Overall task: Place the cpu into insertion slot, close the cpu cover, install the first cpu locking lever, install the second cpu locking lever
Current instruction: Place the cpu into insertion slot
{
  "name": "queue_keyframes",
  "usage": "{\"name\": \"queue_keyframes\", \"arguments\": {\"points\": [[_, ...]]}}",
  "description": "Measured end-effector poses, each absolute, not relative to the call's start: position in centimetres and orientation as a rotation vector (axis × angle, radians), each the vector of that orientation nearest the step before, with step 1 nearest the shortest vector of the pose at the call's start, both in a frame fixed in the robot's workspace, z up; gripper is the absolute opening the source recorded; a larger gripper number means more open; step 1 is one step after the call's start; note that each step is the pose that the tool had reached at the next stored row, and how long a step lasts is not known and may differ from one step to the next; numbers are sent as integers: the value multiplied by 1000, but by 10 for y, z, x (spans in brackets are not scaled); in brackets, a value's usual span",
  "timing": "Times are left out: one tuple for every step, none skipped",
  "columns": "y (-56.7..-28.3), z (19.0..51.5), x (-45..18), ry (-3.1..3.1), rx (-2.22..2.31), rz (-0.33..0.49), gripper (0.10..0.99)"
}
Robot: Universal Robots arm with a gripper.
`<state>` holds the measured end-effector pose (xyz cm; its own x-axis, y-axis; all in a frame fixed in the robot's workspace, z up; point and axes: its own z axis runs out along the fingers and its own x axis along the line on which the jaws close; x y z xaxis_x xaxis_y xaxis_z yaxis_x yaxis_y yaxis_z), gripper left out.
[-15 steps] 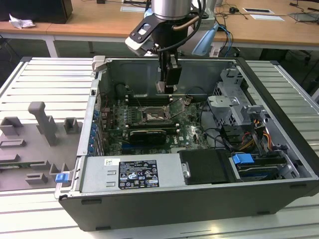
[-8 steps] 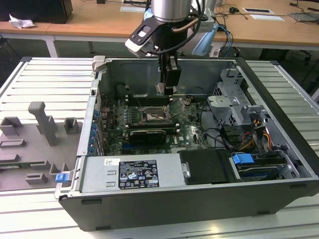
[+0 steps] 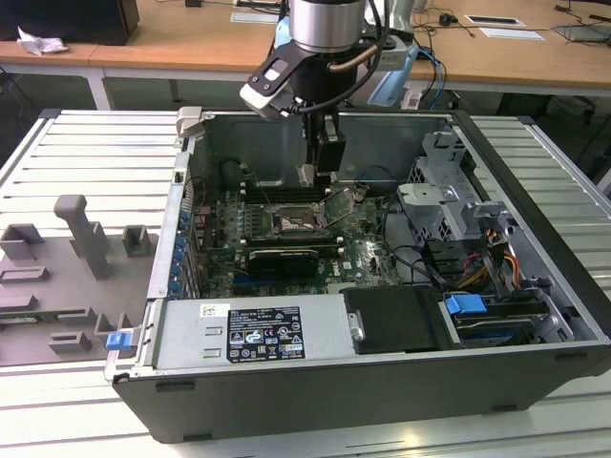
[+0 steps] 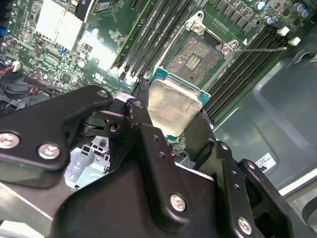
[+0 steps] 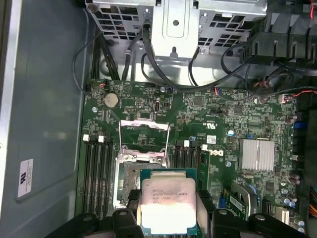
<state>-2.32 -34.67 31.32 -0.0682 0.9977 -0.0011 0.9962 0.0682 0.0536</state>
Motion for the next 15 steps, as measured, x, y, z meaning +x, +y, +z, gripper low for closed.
{"name": "queue_keyframes", "arguments": {"points": [[-347,310,-23,2266,2120,59,529],[-347,307,-23,2256,2130,58,529],[-347,306,-23,2248,2137,57,529],[-347,305,-23,2242,2143,55,529],[-347,304,-23,2236,2148,54,529],[-347,303,-23,2233,2149,53,529],[-347,300,-23,2233,2149,52,529],[-347,299,-24,2232,2149,52,529],[-347,295,-26,2233,2149,52,529],[-347,291,-29,2233,2149,52,529],[-347,289,-30,2233,2149,52,529],[-346,287,-32,2233,2149,52,529],[-346,284,-34,2233,2149,52,529],[-346,279,-36,2233,2149,52,529],[-346,276,-37,2233,2149,52,529]]}}
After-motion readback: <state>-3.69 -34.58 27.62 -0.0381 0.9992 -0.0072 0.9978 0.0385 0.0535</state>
